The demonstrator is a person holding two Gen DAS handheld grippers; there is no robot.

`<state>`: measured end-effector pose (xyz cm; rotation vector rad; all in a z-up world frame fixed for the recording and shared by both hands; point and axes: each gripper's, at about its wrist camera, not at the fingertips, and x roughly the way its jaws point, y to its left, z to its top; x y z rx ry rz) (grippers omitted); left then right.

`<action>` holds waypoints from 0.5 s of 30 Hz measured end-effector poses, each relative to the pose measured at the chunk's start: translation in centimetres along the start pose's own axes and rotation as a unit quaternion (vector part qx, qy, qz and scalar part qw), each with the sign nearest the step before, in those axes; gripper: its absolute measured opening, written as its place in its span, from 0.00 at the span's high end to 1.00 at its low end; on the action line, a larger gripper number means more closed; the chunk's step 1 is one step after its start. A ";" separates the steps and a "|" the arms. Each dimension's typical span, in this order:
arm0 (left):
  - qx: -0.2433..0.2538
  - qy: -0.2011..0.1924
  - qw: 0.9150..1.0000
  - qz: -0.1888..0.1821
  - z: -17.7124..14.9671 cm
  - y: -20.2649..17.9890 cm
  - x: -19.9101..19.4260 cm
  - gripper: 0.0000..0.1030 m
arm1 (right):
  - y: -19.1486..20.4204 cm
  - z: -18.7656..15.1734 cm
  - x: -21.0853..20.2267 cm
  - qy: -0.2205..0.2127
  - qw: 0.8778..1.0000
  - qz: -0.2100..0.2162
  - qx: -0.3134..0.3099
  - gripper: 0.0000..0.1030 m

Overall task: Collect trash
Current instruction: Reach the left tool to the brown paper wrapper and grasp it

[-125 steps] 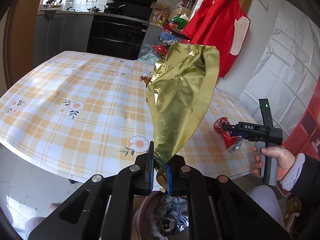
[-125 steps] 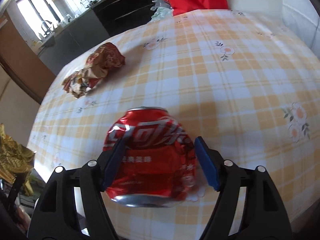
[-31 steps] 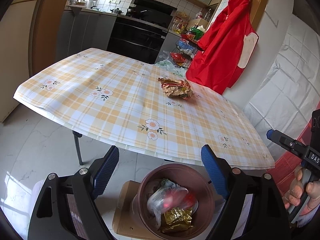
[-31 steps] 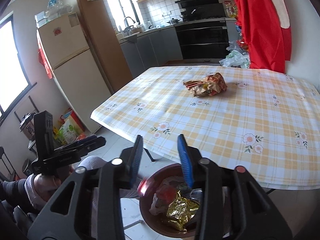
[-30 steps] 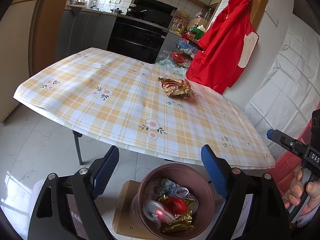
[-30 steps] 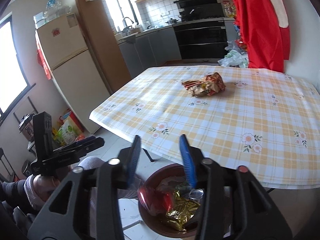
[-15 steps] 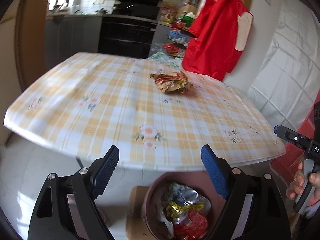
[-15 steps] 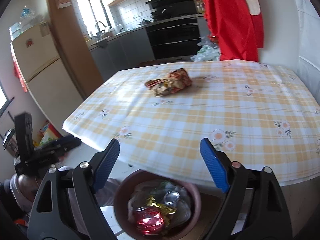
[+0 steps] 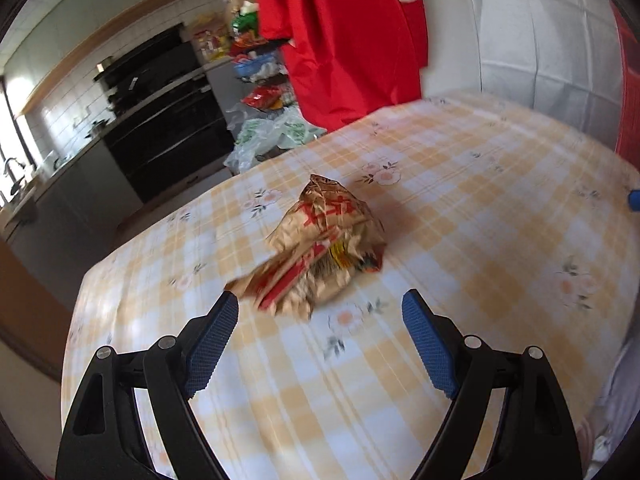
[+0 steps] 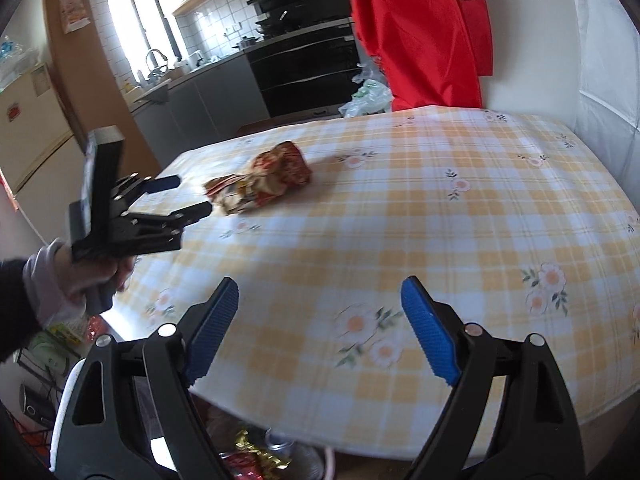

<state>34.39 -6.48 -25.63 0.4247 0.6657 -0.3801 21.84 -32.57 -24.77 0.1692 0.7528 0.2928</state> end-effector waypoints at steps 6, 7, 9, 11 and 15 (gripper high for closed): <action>0.097 0.039 0.994 0.012 1.0 -0.8 7.2 0.23 | -2.0 1.9 2.5 0.008 1.000 -0.012 -0.001 0.19; 0.110 0.039 0.993 0.019 0.9 -0.8 7.9 0.30 | -2.1 2.1 2.8 0.009 1.000 -0.013 -0.003 0.19; 0.098 0.018 0.995 0.017 0.8 -0.3 7.3 0.53 | -2.2 2.6 3.7 0.013 1.000 -0.015 -0.013 0.19; 0.061 0.003 0.998 -0.009 0.6 0.9 6.4 0.70 | -1.9 3.1 4.6 0.018 0.999 -0.015 -0.024 0.19; -0.023 -0.029 0.999 -0.017 -0.4 3.9 3.9 0.71 | -0.5 4.6 7.3 0.027 0.998 -0.012 -0.061 0.19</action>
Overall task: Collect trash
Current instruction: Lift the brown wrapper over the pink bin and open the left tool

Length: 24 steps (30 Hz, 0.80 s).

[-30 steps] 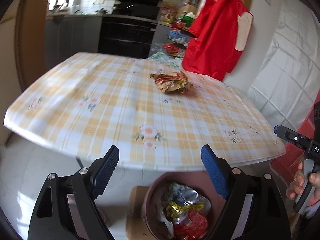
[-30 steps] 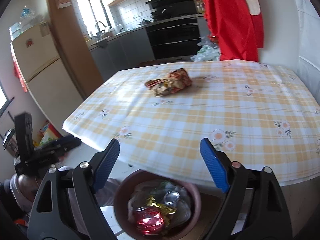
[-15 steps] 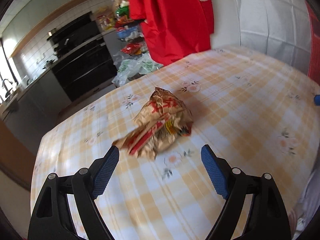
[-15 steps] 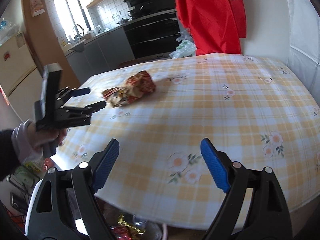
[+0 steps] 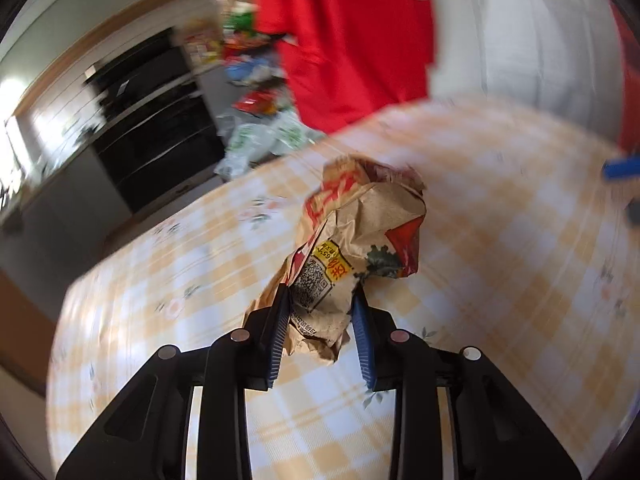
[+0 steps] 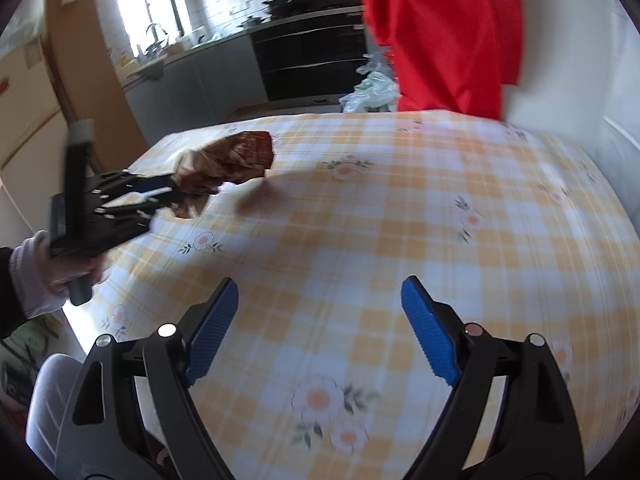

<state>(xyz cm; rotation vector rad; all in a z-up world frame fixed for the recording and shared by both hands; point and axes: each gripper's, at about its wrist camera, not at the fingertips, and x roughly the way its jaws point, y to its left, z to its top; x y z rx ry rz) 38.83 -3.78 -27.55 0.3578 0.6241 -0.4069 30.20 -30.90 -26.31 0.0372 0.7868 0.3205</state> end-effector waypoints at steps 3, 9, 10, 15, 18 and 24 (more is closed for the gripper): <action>-0.093 -0.025 0.995 -0.003 -0.9 3.3 -2.3 0.72 | 1.4 1.5 2.1 0.004 0.999 0.004 -0.033 0.20; -0.188 -0.056 0.981 -0.003 -2.5 7.2 -6.1 0.73 | 5.2 4.5 8.1 0.031 0.995 0.011 -0.095 0.21; -0.210 -0.058 0.976 -0.008 -2.8 7.8 -6.6 0.73 | 5.9 4.8 8.9 0.036 0.994 0.008 -0.103 0.21; -0.281 -0.068 0.957 -0.028 -4.5 10.3 -8.8 0.73 | 7.6 4.3 10.4 0.056 0.993 0.009 -0.107 0.21; -0.302 -0.058 0.950 -0.058 -5.5 10.3 -9.5 0.73 | 8.0 3.4 10.9 0.072 0.992 0.011 -0.101 0.21; -0.297 -0.029 0.943 -0.145 -6.9 7.6 -9.6 0.73 | 10.1 2.8 9.7 0.065 0.988 0.018 -0.141 0.21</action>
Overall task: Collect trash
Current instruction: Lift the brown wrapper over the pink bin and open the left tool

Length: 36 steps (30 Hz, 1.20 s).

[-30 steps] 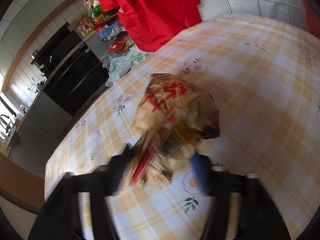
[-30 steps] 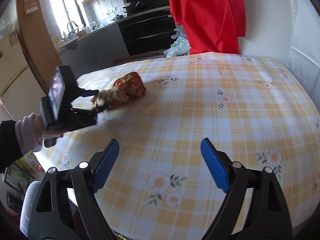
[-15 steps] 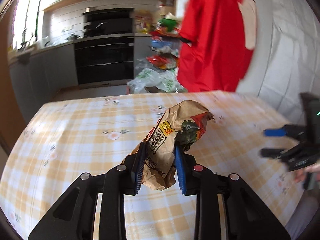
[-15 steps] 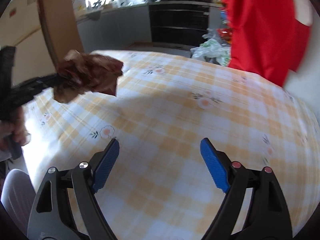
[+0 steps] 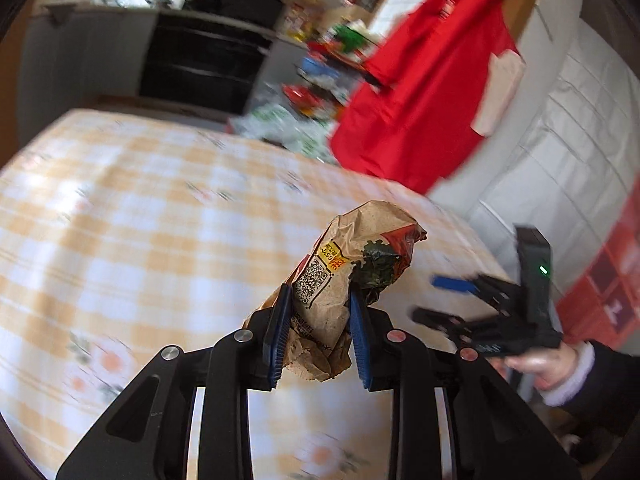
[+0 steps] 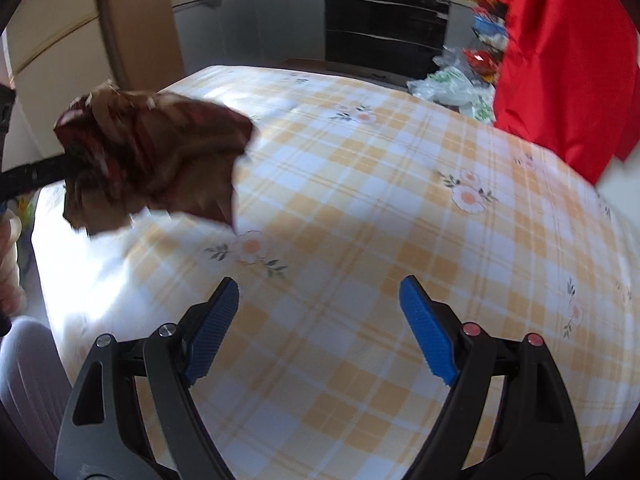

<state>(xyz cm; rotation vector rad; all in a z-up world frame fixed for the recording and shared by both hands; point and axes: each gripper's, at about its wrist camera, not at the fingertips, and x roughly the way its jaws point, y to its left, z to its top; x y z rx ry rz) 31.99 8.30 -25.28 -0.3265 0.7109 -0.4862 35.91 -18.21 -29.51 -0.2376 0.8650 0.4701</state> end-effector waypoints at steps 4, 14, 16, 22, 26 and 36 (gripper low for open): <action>0.018 0.037 0.998 -0.043 -1.5 -2.5 0.8 0.73 | 1.4 -0.4 -1.0 -0.001 0.999 0.005 -0.038 0.21; 0.049 0.079 0.992 -0.091 -3.3 -6.7 0.3 0.73 | 3.1 -3.6 -5.0 0.010 0.996 0.049 -0.079 0.42; 0.048 0.081 0.991 -0.098 -3.6 -7.3 -0.4 0.73 | 3.5 -4.6 -6.5 0.005 0.996 0.048 -0.081 0.43; 0.047 0.083 0.990 -0.104 -5.0 -9.3 -2.8 0.71 | 4.6 -7.4 -10.4 0.005 0.996 0.044 -0.072 0.45; 0.048 0.083 0.990 -0.106 -6.3 -11.0 -5.0 0.69 | 5.7 -9.5 -13.9 0.004 0.997 0.038 -0.063 0.45; 0.059 0.097 0.987 -0.114 -12.7 -14.7 -10.2 0.66 | 9.7 -16.6 -20.1 0.018 0.997 0.036 -0.063 0.49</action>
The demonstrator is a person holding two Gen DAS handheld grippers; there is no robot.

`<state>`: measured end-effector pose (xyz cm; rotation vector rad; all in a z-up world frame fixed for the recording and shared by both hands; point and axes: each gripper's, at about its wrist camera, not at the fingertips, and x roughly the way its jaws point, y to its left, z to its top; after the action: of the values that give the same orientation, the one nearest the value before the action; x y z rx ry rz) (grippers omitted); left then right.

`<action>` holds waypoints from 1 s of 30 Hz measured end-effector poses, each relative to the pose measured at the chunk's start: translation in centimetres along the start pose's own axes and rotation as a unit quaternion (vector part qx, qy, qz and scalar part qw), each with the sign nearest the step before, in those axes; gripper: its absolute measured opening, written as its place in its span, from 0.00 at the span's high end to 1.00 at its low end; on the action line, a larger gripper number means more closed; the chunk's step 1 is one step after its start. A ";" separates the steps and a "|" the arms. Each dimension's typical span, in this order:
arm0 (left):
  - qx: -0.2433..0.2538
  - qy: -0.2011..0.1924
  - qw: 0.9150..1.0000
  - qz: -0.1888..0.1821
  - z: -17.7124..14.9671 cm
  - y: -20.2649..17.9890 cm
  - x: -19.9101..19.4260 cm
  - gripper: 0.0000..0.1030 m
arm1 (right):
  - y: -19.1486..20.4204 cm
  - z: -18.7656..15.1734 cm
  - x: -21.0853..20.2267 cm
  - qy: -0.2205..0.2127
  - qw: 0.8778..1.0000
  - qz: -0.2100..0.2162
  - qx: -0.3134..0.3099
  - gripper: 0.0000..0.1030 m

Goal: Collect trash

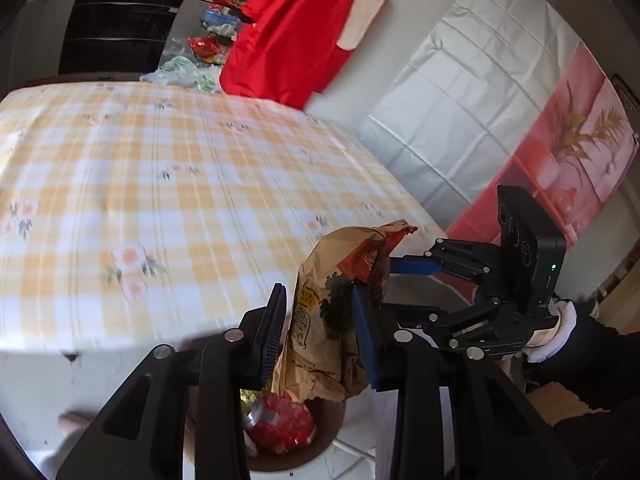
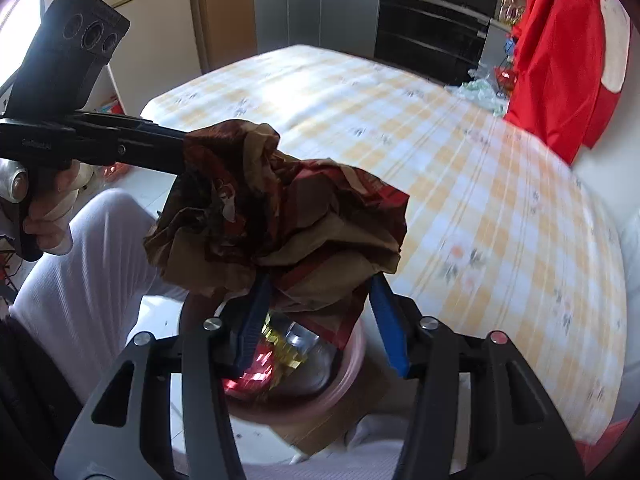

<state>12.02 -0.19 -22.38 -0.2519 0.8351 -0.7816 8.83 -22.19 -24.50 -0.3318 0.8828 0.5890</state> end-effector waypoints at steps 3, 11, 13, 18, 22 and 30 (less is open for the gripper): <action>-0.004 0.010 0.999 0.042 -2.1 -0.1 0.2 0.44 | 0.8 -1.7 0.2 0.013 1.000 -0.006 0.007 0.50; -0.066 -0.078 0.985 0.141 -4.6 2.6 -3.9 0.19 | -0.2 -4.1 0.1 0.010 0.998 -0.028 0.058 0.43; -0.080 -0.097 0.979 0.161 -4.9 3.2 -4.8 0.17 | -0.8 -4.2 -0.2 0.004 0.997 -0.035 0.072 0.43; -0.085 -0.131 0.964 0.215 -5.4 3.8 -7.2 0.12 | -2.6 -4.5 -1.3 -0.014 0.991 -0.049 0.121 0.35; -0.072 -0.142 0.956 0.248 -5.3 3.3 -8.4 0.10 | -3.2 -4.4 -2.5 -0.036 0.986 -0.060 0.152 0.22; -0.022 -0.162 0.943 0.290 -4.9 -0.3 -9.1 0.06 | -2.3 -2.7 -5.8 -0.095 0.973 -0.104 0.182 0.06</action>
<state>4.48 6.51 -20.30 -0.1538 0.5680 -0.1587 5.65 -27.33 -21.35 -0.0324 0.7419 0.2521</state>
